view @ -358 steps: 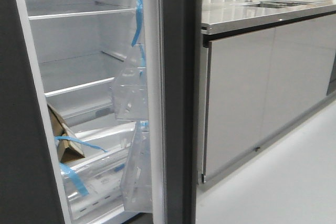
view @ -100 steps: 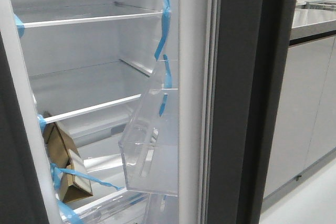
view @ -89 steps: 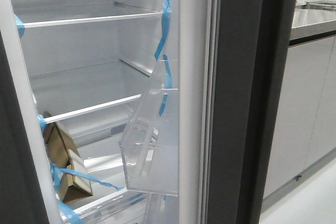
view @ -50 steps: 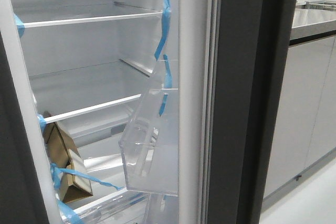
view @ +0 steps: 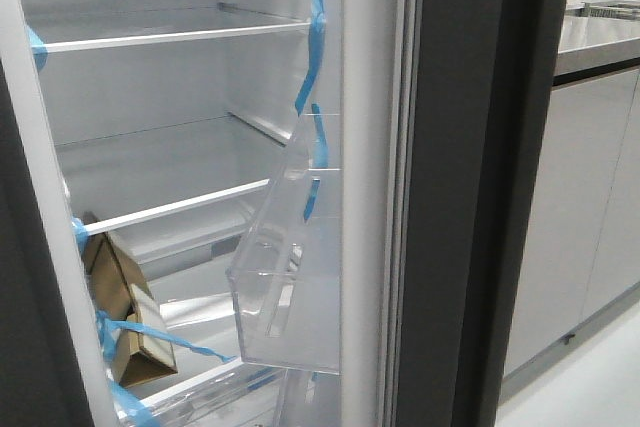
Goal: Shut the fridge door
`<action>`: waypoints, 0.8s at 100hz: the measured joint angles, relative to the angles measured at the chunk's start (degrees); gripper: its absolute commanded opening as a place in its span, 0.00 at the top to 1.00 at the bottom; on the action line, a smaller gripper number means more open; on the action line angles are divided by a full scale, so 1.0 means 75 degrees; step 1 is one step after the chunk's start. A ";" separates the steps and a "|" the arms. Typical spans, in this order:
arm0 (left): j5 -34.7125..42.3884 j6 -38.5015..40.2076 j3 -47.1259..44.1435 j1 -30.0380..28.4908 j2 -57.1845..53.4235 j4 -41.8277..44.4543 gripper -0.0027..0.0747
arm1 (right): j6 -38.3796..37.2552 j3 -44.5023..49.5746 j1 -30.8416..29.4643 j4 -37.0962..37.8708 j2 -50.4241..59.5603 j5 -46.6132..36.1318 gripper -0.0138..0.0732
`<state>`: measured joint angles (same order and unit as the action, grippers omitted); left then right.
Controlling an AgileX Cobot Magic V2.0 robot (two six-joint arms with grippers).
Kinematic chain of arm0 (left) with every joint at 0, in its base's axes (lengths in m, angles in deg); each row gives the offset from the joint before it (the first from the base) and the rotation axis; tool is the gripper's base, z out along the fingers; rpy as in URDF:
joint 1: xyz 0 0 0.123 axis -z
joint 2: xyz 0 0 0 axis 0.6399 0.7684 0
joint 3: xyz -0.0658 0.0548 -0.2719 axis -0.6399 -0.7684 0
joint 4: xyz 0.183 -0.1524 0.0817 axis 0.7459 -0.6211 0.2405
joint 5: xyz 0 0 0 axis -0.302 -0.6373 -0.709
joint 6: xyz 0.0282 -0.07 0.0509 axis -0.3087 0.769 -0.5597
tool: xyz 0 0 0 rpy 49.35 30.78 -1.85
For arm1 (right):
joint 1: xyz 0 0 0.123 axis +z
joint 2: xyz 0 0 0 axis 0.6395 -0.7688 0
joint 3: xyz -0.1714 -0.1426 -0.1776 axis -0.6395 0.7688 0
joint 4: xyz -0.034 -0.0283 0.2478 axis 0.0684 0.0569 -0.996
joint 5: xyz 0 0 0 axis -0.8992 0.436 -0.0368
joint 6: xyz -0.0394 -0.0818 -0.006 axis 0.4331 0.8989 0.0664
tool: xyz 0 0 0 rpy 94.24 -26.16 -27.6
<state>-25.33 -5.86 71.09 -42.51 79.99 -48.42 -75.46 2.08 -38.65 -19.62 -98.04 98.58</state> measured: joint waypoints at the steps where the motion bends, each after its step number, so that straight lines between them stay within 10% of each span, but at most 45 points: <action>1: 0.0000 0.0000 0.0000 0.0000 0.0000 0.0000 0.99 | 0.0000 0.0000 0.0000 0.0000 0.0000 0.0000 0.89; 35: 0.0000 0.0000 0.0000 0.0000 0.0000 0.0000 0.99 | 0.1172 -0.0183 0.0000 -0.3216 -0.0551 0.0699 0.89; 80: 0.0000 0.0000 0.0000 0.0000 0.0000 0.0000 0.99 | 0.1540 -0.1574 0.0000 -0.3968 -0.1778 0.2702 0.89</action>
<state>-25.33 -5.86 71.09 -42.51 79.99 -48.42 -63.91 -9.72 -38.65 -49.38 -111.38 118.84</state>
